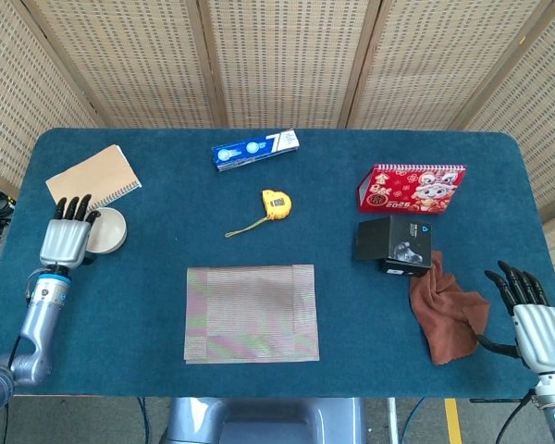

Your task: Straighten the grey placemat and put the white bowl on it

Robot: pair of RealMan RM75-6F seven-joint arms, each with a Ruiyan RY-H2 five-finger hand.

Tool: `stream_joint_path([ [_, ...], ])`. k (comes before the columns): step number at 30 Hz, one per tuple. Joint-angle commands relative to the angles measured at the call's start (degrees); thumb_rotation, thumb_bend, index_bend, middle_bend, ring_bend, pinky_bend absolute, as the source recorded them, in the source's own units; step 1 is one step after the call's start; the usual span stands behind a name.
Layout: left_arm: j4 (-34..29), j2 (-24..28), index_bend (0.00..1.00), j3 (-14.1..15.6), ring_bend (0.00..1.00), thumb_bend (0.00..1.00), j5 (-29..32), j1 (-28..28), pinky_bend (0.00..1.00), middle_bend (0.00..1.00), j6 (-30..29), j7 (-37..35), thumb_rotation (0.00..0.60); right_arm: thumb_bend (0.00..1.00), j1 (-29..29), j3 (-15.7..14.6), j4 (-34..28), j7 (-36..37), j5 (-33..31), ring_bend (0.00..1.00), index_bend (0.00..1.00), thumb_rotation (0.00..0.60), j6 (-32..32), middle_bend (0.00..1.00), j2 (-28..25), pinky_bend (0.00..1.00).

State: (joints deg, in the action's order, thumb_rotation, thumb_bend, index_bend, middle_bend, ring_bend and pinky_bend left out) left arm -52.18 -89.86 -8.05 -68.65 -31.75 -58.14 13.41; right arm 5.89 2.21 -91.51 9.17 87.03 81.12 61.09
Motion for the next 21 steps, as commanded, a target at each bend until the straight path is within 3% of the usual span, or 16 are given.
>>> stream_joint_path([
  [1,-3.9,3.3,0.2,-0.3,0.0,0.07,-3.7,0.8,0.0,0.0,-4.2,-6.0,0.6,0.08,-0.1,-0.1,-0.1,0.0,0.3,0.0,0.14,0.6,0.2,0.0,0.0,0.0],
  [7,-5.8,5.5,0.21,0.6,0.0,0.08,-9.0,2.0,0.0,0.0,-9.7,-12.7,0.6,0.08,-0.1,-0.2,-0.2,-0.1,0.7,0.0,0.14,0.6,0.6,0.0,0.1,0.0],
  [11,-8.7,7.2,0.21,3.4,0.0,0.09,-14.3,3.6,0.0,0.0,-14.0,-15.7,0.6,0.08,-0.2,-0.1,-0.1,0.0,0.6,0.0,0.14,0.6,0.7,0.0,0.1,0.0],
  [21,-17.6,9.2,0.34,10.0,0.0,0.11,-21.8,9.2,0.0,0.0,-21.3,-12.3,0.6,0.08,-0.2,-0.1,-0.1,0.0,0.2,0.0,0.14,0.6,0.5,0.0,0.4,0.0],
])
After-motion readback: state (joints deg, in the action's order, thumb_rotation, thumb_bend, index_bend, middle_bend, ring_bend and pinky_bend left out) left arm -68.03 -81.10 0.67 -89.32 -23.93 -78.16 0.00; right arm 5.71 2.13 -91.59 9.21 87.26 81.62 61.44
